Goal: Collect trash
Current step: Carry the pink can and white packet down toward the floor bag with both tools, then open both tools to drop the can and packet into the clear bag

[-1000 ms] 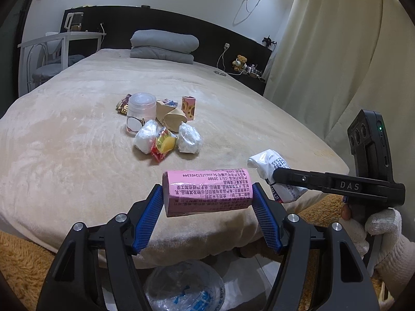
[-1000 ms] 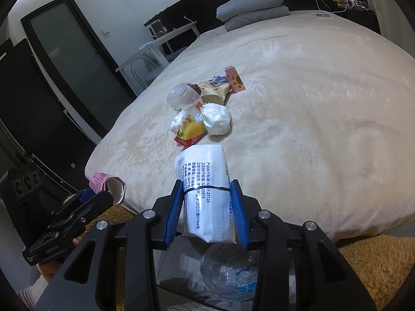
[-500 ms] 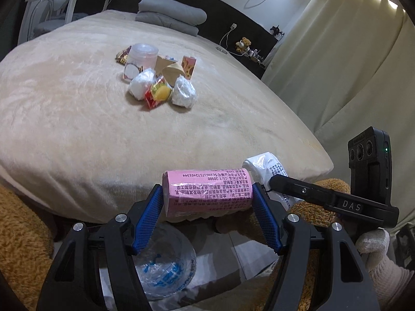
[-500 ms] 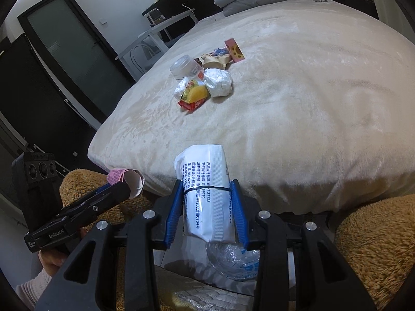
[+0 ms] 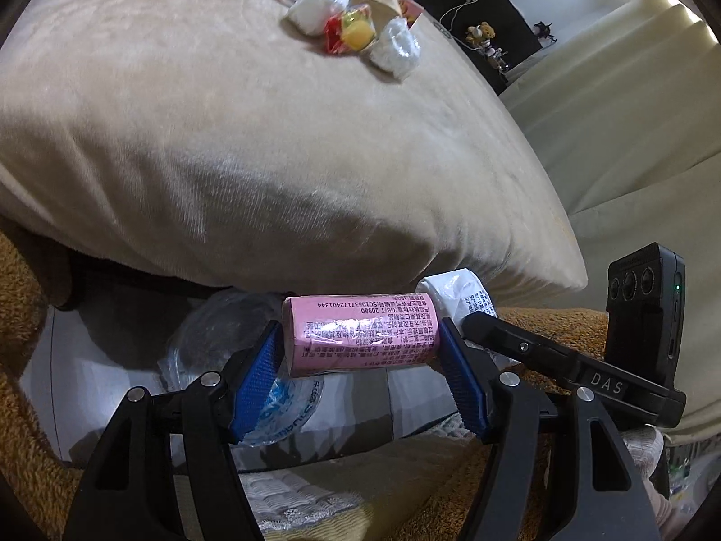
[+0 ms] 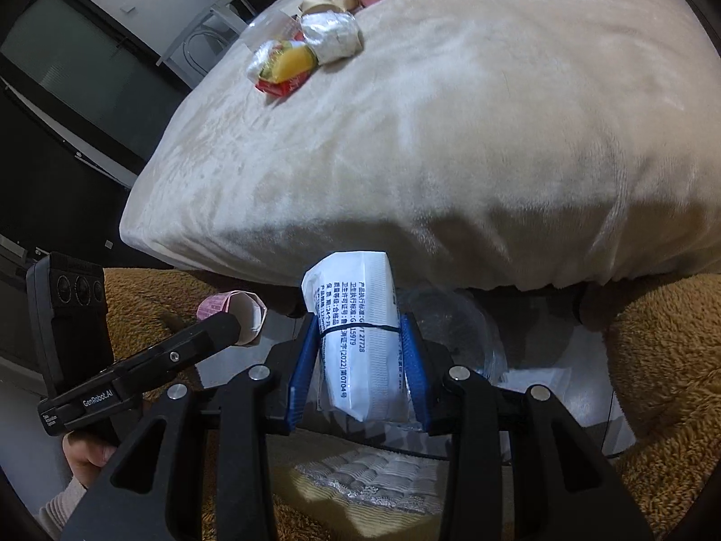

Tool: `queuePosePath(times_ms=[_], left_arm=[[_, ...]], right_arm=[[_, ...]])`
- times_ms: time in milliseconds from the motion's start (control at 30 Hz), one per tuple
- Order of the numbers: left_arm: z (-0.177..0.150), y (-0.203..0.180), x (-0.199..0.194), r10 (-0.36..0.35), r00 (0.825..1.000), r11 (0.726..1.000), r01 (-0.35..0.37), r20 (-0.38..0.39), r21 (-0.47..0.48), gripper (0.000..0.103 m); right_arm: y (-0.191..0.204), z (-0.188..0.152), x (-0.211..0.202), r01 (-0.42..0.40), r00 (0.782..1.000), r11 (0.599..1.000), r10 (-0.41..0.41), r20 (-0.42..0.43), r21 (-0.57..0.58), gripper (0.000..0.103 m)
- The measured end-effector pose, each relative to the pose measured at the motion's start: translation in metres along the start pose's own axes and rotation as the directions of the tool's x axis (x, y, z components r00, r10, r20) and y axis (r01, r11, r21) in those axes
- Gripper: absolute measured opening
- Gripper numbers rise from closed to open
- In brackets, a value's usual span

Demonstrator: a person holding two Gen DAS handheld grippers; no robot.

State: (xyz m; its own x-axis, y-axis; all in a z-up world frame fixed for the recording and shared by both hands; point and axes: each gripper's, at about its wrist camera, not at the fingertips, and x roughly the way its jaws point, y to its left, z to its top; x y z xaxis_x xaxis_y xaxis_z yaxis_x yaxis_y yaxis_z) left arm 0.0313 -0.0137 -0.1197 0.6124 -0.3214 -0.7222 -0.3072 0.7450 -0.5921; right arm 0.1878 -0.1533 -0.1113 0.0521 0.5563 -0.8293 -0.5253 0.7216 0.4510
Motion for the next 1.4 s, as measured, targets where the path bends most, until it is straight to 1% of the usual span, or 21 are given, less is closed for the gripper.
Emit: queuePosePath(times_ms=[200,433,467,533,700,833,1000,1100,1233,1367,1400], left_arm=[[-0.005,0.020,0.023,0.021,0.996,0.996,-0.029,-0.092,-0.088,0.067],[-0.010,0.041,0.049,0.042,0.979,0.980,-0.080,-0.200,-0.184,0.067],[-0.010,0.043,0.051,0.044,0.976,0.978,-0.086,-0.212,-0.192,0.067],[-0.010,0.042,0.058,0.068,0.969,0.976,-0.114,-0.236,-0.186,0.067],[-0.012,0.043,0.072,0.075,0.955,0.970,-0.137,-0.288,-0.200,0.067],[-0.015,0.047,0.084,0.076,0.943,0.966,-0.150,-0.324,-0.211,0.067],[-0.018,0.051,0.087,0.078,0.933,0.965,-0.160,-0.351,-0.209,0.067],[-0.020,0.054,0.087,0.085,0.931,0.964,-0.168,-0.355,-0.208,0.067],[-0.018,0.054,0.086,0.081,0.932,0.965,-0.162,-0.353,-0.208,0.068],[-0.020,0.055,0.089,0.087,0.928,0.966,-0.168,-0.363,-0.198,0.068],[-0.020,0.056,0.089,0.091,0.927,0.965,-0.173,-0.363,-0.198,0.071]], right_arm=[[-0.014,-0.004,0.029,0.020,0.994,0.997,-0.012,-0.108,0.081,0.038],[-0.035,-0.005,0.065,0.037,0.974,0.976,0.013,-0.227,0.215,0.038],[-0.037,-0.005,0.069,0.044,0.971,0.974,0.012,-0.240,0.224,0.038],[-0.040,-0.004,0.078,0.058,0.965,0.969,0.008,-0.263,0.241,0.038],[-0.047,-0.007,0.097,0.076,0.949,0.954,0.020,-0.315,0.290,0.038],[-0.049,-0.008,0.110,0.099,0.940,0.949,0.008,-0.340,0.298,0.038],[-0.053,-0.010,0.117,0.111,0.934,0.943,0.008,-0.356,0.314,0.038],[-0.057,-0.012,0.118,0.111,0.934,0.940,0.012,-0.358,0.322,0.038],[-0.059,-0.012,0.117,0.111,0.934,0.938,0.013,-0.356,0.327,0.038],[-0.059,-0.010,0.115,0.093,0.939,0.934,0.033,-0.343,0.345,0.040],[-0.059,-0.010,0.115,0.095,0.940,0.934,0.030,-0.341,0.345,0.041]])
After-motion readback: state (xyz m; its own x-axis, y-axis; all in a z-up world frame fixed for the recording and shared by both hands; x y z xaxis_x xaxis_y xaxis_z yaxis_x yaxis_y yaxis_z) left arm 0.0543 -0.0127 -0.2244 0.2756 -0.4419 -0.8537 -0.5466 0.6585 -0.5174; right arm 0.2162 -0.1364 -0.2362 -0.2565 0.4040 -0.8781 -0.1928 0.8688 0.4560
